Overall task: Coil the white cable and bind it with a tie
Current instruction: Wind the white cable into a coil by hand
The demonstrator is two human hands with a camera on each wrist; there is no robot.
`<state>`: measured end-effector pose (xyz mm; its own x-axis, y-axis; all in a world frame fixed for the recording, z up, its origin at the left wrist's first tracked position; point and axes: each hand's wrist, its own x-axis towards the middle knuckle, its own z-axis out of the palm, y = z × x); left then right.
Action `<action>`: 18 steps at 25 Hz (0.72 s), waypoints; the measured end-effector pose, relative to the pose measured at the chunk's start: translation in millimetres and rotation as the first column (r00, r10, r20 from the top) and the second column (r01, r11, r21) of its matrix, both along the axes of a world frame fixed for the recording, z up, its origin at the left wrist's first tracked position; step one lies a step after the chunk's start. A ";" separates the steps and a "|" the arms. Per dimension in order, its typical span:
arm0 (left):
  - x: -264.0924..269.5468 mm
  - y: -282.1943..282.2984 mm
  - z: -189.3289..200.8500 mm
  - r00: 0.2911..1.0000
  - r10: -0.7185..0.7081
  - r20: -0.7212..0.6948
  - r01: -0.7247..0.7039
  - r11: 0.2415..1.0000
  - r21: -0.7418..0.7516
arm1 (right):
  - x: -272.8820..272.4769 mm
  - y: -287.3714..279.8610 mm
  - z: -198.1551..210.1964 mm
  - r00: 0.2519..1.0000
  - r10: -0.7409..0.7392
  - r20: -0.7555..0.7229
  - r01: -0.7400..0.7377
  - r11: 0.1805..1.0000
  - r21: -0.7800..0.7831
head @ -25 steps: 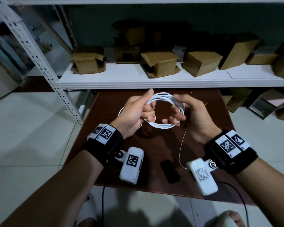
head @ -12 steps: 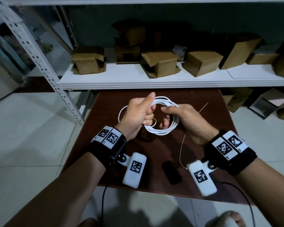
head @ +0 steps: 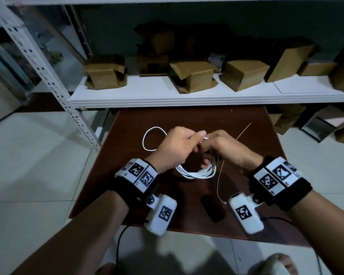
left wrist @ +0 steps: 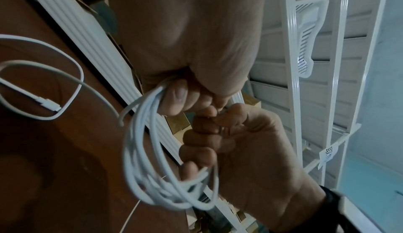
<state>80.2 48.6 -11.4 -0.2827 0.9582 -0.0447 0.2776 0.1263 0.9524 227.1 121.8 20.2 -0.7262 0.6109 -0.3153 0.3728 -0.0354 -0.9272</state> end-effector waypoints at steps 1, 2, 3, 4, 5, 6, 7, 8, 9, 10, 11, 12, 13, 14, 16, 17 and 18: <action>0.5 0.6 -0.2 1.000 0.006 0.020 -0.006 1.000 -0.020 | -0.2 -2.0 0.2 1.000 -0.021 -0.013 0.020 0.999 -0.027; 0.6 1.0 1.4 0.997 0.016 0.069 -0.013 0.999 -0.039 | -0.6 -5.3 2.8 0.999 -0.035 -0.031 0.034 0.998 -0.045; 0.6 0.6 5.7 0.991 0.013 0.135 -0.007 0.999 -0.046 | -1.5 -8.4 6.0 0.997 -0.054 -0.050 0.051 0.997 -0.060; 0.3 -0.1 10.6 0.980 0.003 0.197 0.005 0.999 -0.040 | -2.6 -10.4 9.2 0.994 -0.077 -0.076 0.071 0.995 -0.075; 0.0 -1.4 15.4 0.971 -0.016 0.239 0.023 0.999 -0.029 | -3.2 -12.0 12.5 0.990 -0.103 -0.096 0.094 0.992 -0.087; -0.6 -3.3 19.8 0.960 -0.043 0.276 0.049 0.999 -0.014 | -3.6 -13.6 15.9 0.986 -0.129 -0.110 0.119 0.989 -0.087; -1.9 -5.8 23.0 0.946 -0.079 0.313 0.081 0.997 0.005 | -3.9 -14.4 17.9 0.979 -0.160 -0.123 0.150 0.985 -0.085; -3.7 -8.3 24.4 0.929 -0.116 0.352 0.115 0.993 0.023 | -4.3 -15.4 19.5 0.970 -0.197 -0.145 0.185 0.978 -0.092; -5.7 -10.6 24.5 0.912 -0.149 0.381 0.144 0.989 0.041 | -4.1 -16.0 20.4 0.955 -0.241 -0.171 0.224 0.968 -0.115; -7.4 -12.7 23.1 0.898 -0.176 0.404 0.166 0.984 0.061 | -4.1 -15.6 19.8 0.938 -0.290 -0.191 0.265 0.953 -0.144; -9.1 -14.4 21.5 0.890 -0.203 0.408 0.183 0.979 0.087 | -4.1 -15.0 19.1 0.922 -0.329 -0.204 0.297 0.940 -0.170; -10.0 -15.5 20.7 0.885 -0.220 0.409 0.192 0.975 0.108 | -4.4 -14.8 18.9 0.909 -0.355 -0.216 0.318 0.929 -0.189; -10.5 -16.4 20.6 0.884 -0.222 0.411 0.189 0.975 0.119 | -4.9 -14.8 18.9 0.899 -0.373 -0.229 0.330 0.922 -0.203; -10.5 -16.8 21.5 0.884 -0.213 0.417 0.177 0.976 0.124 | -5.5 -14.3 19.3 0.893 -0.380 -0.243 0.334 0.919 -0.209; -11.3 -16.0 23.4 0.905 -0.148 0.399 0.106 0.987 0.124 | -6.1 -12.4 21.3 0.886 -0.380 -0.265 0.335 0.921 -0.199; -12.9 -14.6 22.3 0.921 -0.102 0.375 0.058 0.990 0.128 | -5.9 -11.4 22.8 0.881 -0.383 -0.277 0.339 0.921 -0.193; -14.4 -13.7 20.8 0.938 -0.058 0.342 0.014 0.991 0.132 | -5.4 -10.2 24.2 0.874 -0.389 -0.291 0.345 0.919 -0.193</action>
